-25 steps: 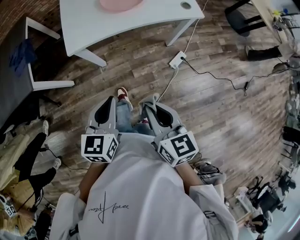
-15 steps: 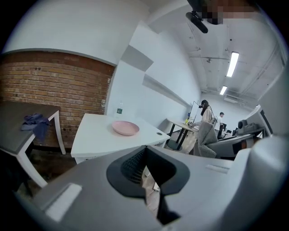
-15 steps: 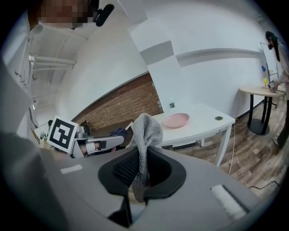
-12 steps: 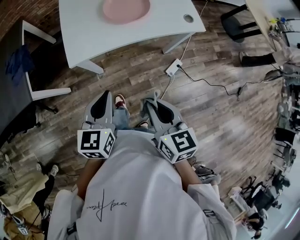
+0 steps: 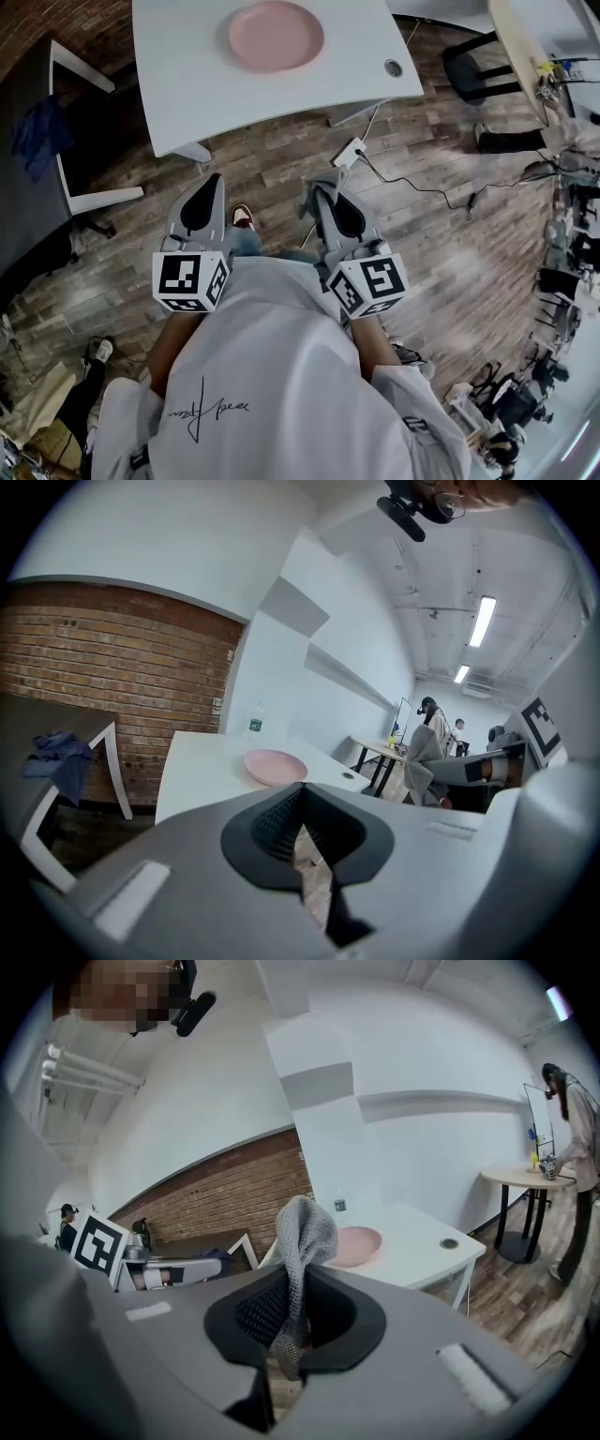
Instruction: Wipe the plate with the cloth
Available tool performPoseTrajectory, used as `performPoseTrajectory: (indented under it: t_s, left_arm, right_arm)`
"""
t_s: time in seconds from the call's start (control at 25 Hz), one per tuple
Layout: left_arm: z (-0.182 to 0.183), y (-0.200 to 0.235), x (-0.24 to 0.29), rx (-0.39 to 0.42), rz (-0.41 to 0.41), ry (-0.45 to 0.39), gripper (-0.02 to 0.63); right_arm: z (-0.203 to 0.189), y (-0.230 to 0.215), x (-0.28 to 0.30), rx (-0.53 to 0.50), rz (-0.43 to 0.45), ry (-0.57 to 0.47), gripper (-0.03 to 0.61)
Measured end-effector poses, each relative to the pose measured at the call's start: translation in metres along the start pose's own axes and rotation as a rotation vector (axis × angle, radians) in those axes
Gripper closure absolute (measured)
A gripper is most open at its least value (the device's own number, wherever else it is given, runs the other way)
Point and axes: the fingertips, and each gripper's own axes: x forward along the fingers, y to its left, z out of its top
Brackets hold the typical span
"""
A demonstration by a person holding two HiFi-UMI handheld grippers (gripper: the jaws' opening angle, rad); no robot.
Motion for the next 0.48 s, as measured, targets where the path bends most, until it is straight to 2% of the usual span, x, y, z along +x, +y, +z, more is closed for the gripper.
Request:
performPoseTrajectory:
  t_s: [0.48]
  left_arm:
    - [0.012, 0.021, 0.019, -0.034, -0.059, -0.009, 0.602]
  right_arm:
    - [0.012, 0.004, 0.034, 0.01, -0.002, 0.012, 0.545]
